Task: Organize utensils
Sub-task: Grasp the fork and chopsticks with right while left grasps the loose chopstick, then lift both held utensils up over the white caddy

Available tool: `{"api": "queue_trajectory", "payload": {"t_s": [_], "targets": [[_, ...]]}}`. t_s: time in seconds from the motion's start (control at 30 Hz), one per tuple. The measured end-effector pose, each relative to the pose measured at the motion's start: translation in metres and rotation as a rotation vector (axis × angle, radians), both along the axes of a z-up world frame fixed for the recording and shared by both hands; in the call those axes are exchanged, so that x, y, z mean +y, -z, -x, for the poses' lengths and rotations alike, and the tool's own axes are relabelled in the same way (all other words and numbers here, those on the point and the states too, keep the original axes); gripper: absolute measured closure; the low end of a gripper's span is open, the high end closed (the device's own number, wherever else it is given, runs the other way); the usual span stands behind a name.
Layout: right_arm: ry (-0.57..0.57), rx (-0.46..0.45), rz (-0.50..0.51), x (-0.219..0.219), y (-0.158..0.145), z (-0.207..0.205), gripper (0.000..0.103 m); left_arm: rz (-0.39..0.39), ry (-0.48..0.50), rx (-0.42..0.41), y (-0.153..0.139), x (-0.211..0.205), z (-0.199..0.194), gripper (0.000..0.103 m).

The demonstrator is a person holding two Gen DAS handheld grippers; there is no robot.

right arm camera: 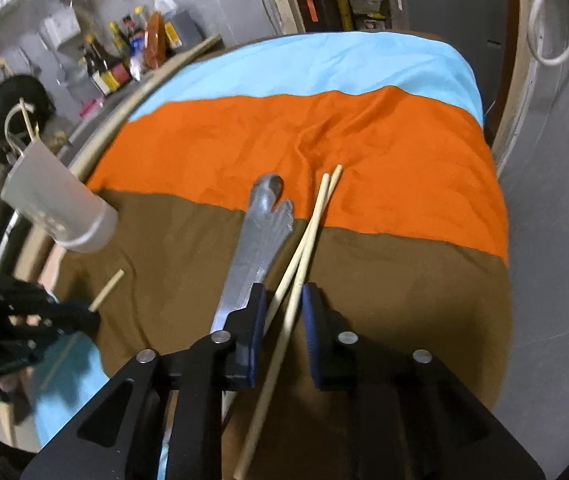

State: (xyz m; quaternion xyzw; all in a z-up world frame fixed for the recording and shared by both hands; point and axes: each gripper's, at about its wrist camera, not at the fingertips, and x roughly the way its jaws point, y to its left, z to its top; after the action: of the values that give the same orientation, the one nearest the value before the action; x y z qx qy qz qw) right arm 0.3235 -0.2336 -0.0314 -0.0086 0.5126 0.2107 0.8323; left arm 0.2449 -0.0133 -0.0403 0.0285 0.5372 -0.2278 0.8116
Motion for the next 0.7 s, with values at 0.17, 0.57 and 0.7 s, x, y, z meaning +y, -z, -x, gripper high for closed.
{"api": "queue_trajectory", "payload": {"t_s": [0.17,0.57,0.7], "targets": [[-0.039,-0.007,0.114,0.02,0.002,-0.002,0.083,-0.037,0.02,0.009,0.005,-0.008,-0.005,0.1],[0.008,0.055,0.143,0.023,0.004,-0.023,0.097,-0.072,0.069,-0.011,0.01,-0.013,-0.006,0.1],[0.069,0.05,-0.01,-0.001,0.004,-0.018,0.1,0.044,0.018,-0.017,0.011,0.0,0.0,0.101]]}}
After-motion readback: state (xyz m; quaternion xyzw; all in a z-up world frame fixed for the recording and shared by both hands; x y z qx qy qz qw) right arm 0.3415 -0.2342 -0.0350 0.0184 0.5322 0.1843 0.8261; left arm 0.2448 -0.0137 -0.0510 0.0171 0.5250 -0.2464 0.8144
